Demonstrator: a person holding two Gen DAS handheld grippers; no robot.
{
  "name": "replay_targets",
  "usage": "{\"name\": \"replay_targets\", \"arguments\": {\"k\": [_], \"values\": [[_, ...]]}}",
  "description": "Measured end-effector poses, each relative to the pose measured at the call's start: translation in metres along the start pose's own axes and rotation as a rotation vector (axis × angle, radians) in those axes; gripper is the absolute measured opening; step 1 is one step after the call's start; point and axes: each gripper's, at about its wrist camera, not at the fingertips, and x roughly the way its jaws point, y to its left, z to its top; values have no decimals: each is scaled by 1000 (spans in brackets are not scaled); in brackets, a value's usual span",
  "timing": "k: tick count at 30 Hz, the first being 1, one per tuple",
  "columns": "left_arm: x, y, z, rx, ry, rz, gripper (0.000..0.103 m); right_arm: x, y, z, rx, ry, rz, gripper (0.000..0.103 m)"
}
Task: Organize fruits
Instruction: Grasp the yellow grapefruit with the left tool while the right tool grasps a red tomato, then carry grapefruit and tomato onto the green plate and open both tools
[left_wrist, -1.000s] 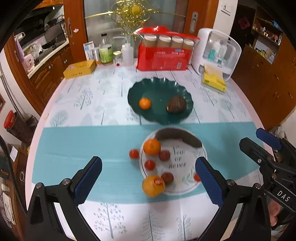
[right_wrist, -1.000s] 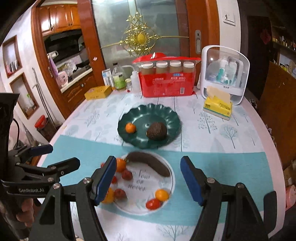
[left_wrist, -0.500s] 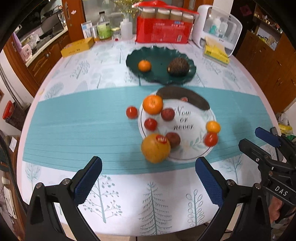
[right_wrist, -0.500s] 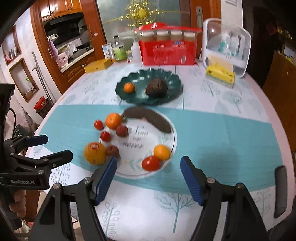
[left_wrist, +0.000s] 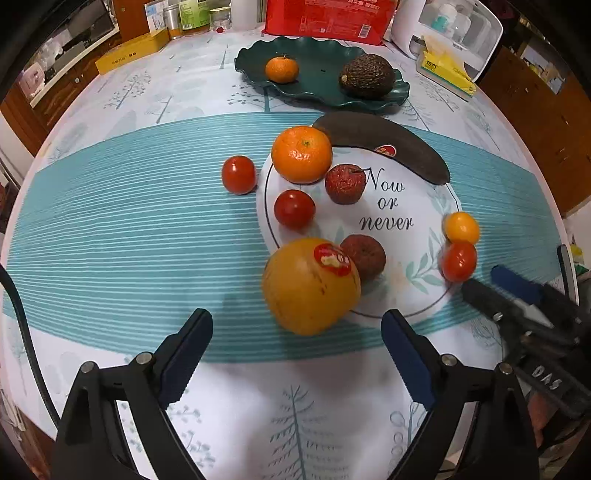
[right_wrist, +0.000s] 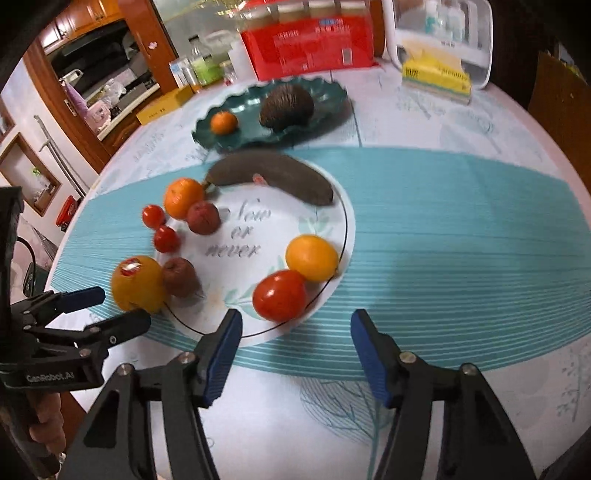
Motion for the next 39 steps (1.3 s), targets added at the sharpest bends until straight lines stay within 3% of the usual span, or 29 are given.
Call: {"name": "replay_targets", "arguments": {"k": [7, 9, 12, 17, 19, 29, 34, 39], "values": [[9, 2, 7, -20, -18, -17, 82, 16, 4, -1, -5, 15, -17, 57], [12, 3, 9, -23, -10, -23, 71, 18, 6, 1, -13, 6, -24, 57], [17, 4, 9, -34, -2, -33, 64, 21, 11, 3, -24, -6, -32, 57], [19, 1, 9, -25, -16, -50, 49, 24, 17, 6, -65, -26, -64, 42], [18, 1, 9, -36, -19, -52, 49, 25, 20, 7, -82, -29, -64, 37], [5, 4, 6, -65, -1, -56, 45, 18, 27, 5, -107, -19, -47, 36], [-36, -4, 20, -13, -56, -40, 45, -11, 37, 15, -142, -58, -24, 36], [-85, -6, 48, -18, -116, -95, 45, -52, 41, 41, -161, -148, -5, 36]]}}
